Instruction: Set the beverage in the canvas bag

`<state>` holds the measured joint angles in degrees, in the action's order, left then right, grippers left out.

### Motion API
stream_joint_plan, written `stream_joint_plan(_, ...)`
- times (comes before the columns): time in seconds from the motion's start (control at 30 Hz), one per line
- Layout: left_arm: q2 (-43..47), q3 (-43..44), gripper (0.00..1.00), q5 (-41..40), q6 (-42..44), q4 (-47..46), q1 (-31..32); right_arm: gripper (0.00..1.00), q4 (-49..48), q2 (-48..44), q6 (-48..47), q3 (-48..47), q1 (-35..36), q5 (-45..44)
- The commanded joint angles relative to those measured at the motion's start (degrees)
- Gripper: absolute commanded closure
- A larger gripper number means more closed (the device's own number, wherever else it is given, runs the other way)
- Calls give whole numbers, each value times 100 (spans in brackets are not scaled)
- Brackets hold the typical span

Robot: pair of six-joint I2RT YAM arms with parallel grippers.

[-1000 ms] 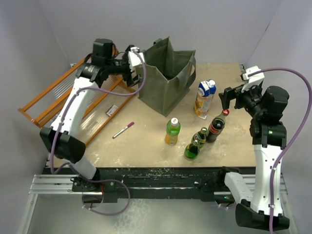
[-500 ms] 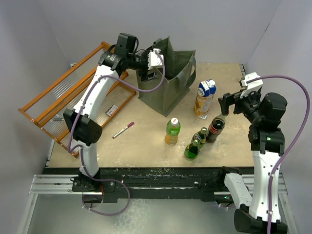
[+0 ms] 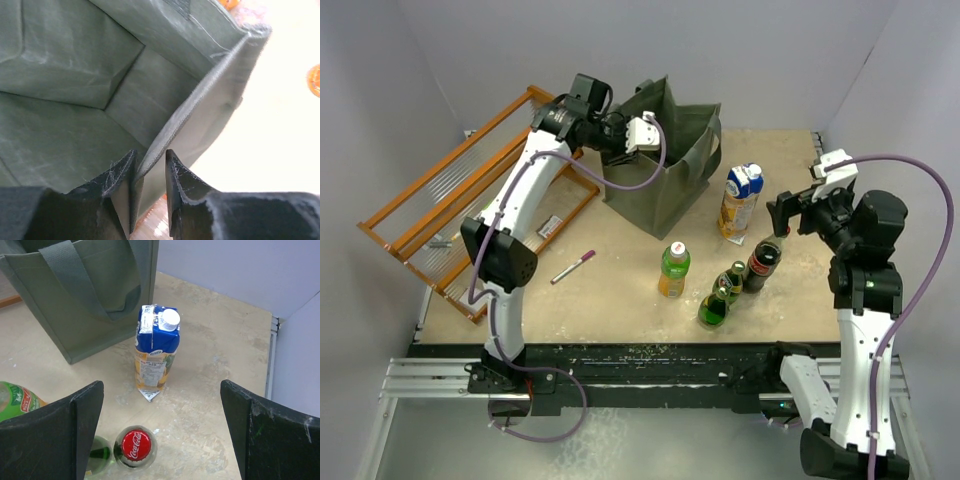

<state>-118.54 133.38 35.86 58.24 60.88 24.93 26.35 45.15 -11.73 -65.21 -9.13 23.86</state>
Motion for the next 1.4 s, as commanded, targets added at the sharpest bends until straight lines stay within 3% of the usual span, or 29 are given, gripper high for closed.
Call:
stream_joint_plan(0.0,587,-210,70,44,-39,540,149,0,-214,107,-78,-150,-19,184)
stream_joint_plan(0.1,732,-274,76,78,-16,948,232,0,-274,125,-55,-133,-19,219)
stream_joint_plan(0.23,854,-442,92,130,6,1392,358,0,-292,165,-40,-115,-13,271)
stream_joint_plan(0.4,1125,-818,100,-294,-42,1796,535,0,-240,177,-73,-164,-7,322)
stream_joint_plan(0.7,2025,-1918,99,-697,-207,1927,583,0,237,582,-403,-526,-10,647)
stream_joint_plan(1.0,1893,-1489,97,-332,-439,2050,586,0,102,985,-247,-724,19,638)
stream_joint_plan(1.37,1843,-1807,88,71,-773,1860,795,0,-234,1934,26,-966,691,-755)
